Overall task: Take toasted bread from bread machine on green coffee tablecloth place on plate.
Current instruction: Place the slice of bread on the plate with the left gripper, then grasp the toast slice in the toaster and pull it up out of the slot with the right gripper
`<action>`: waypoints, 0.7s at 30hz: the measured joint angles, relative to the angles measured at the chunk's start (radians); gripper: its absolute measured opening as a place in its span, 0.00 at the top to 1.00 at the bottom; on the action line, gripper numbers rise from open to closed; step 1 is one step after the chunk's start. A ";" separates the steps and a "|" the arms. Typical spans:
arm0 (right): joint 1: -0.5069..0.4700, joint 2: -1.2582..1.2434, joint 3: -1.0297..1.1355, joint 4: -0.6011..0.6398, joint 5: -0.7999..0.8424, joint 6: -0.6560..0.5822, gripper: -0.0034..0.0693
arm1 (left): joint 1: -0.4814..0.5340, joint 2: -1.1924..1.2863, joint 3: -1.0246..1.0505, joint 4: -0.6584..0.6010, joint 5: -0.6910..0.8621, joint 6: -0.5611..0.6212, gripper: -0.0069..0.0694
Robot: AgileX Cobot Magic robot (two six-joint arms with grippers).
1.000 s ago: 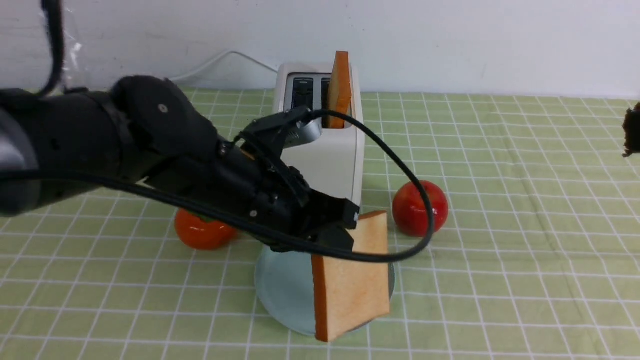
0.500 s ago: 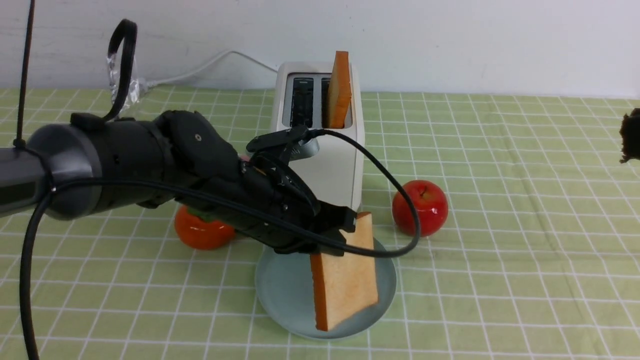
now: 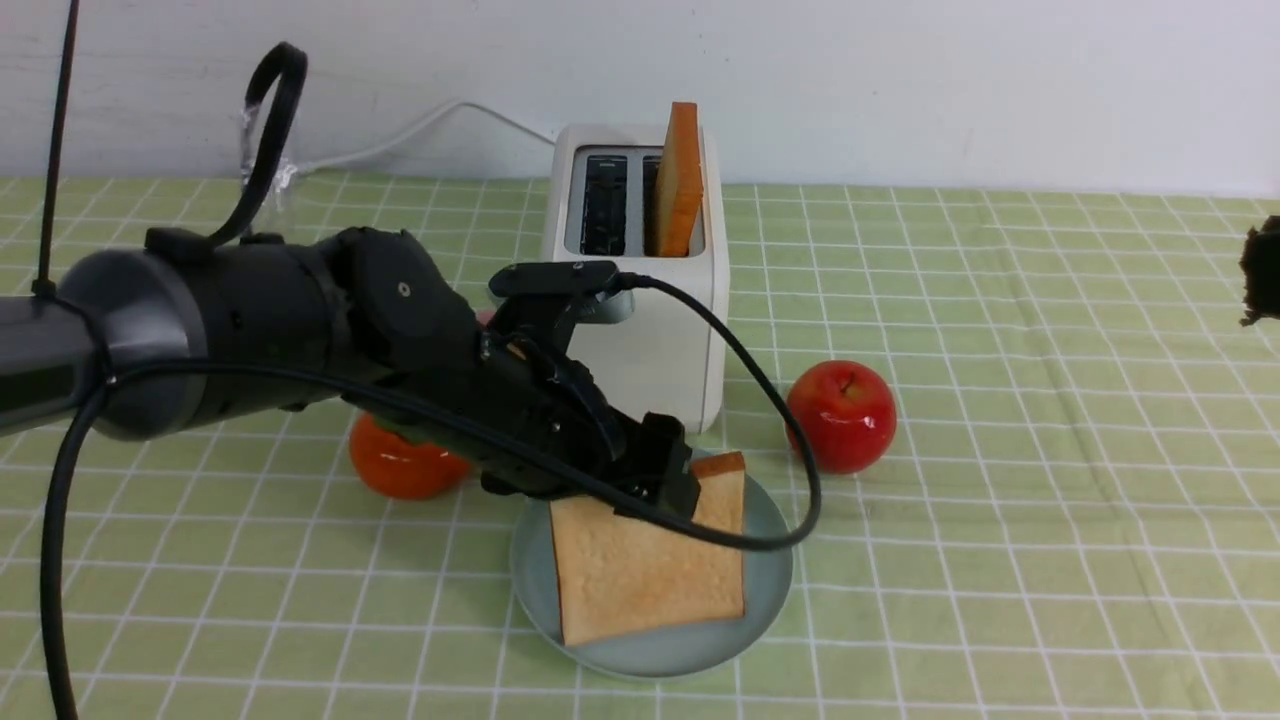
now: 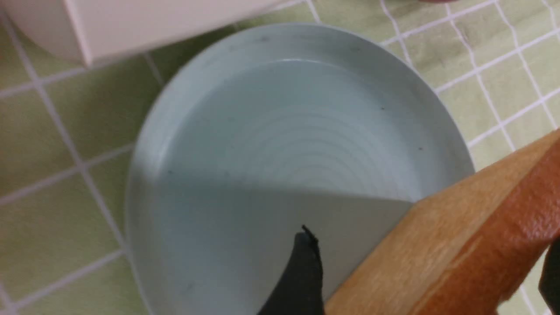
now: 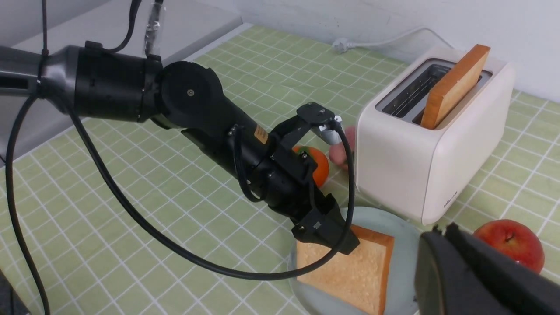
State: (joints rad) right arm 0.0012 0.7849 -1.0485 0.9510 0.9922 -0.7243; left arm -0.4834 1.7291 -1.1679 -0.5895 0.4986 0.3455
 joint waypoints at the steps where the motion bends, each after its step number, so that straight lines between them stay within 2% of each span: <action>1: 0.000 0.000 0.000 0.000 0.000 0.000 0.95 | 0.000 -0.006 0.000 0.032 -0.009 0.000 0.04; 12: 0.000 0.000 0.000 0.000 0.002 0.000 0.95 | 0.000 -0.176 0.000 0.235 -0.088 -0.001 0.14; 17: 0.000 0.000 0.000 -0.001 0.023 0.021 0.95 | 0.000 -0.315 0.000 0.266 -0.019 -0.064 0.38; 19: 0.000 0.000 0.000 -0.016 0.025 0.052 0.95 | 0.000 -0.386 0.000 0.285 0.043 -0.118 0.58; 20: 0.000 0.001 0.000 -0.030 0.028 0.070 0.95 | 0.000 -0.425 0.000 0.302 0.073 -0.141 0.73; 21: 0.000 0.003 0.000 -0.045 0.031 0.091 0.95 | 0.000 -0.451 0.000 0.315 0.103 -0.159 0.81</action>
State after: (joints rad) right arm 0.0012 0.7879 -1.0485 0.9059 1.0235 -0.6332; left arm -0.4834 1.2777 -1.1679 -0.2746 0.6014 0.1860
